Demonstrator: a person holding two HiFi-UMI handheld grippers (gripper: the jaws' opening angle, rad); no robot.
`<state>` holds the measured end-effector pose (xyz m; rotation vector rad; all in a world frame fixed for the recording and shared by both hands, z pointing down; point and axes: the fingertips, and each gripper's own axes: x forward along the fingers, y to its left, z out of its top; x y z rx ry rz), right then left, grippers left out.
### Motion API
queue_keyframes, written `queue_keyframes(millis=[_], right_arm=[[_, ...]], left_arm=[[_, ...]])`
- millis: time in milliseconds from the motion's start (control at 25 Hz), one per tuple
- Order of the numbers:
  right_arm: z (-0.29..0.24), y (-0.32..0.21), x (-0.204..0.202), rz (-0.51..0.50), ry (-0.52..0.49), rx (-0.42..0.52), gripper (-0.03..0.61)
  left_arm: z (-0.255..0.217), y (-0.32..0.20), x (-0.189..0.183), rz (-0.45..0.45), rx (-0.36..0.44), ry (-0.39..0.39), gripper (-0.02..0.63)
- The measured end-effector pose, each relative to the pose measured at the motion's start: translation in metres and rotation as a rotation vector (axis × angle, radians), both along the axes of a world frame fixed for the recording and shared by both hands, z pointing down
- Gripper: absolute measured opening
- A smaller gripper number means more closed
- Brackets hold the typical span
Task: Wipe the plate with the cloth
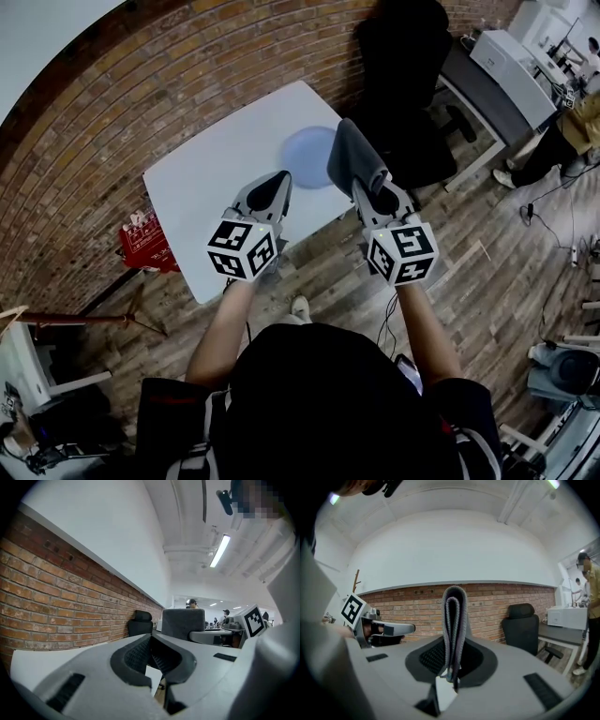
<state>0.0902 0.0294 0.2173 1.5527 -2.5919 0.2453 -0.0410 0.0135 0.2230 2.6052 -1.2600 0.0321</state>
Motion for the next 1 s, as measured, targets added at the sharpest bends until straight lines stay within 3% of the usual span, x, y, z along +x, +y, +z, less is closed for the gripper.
queue_keyframes(millis=[560, 1000], right_arm=[[0.017, -0.040, -0.033, 0.015, 0.058, -0.033, 0.052], [0.034, -0.060, -0.023, 0.037, 0.065, -0.070, 0.052]], left_arm=[[0.019, -0.051, -0.032, 0.033, -0.030, 0.047, 0.018], [0.044, -0.064, -0.038, 0.021, -0.079, 0.056, 0.018]])
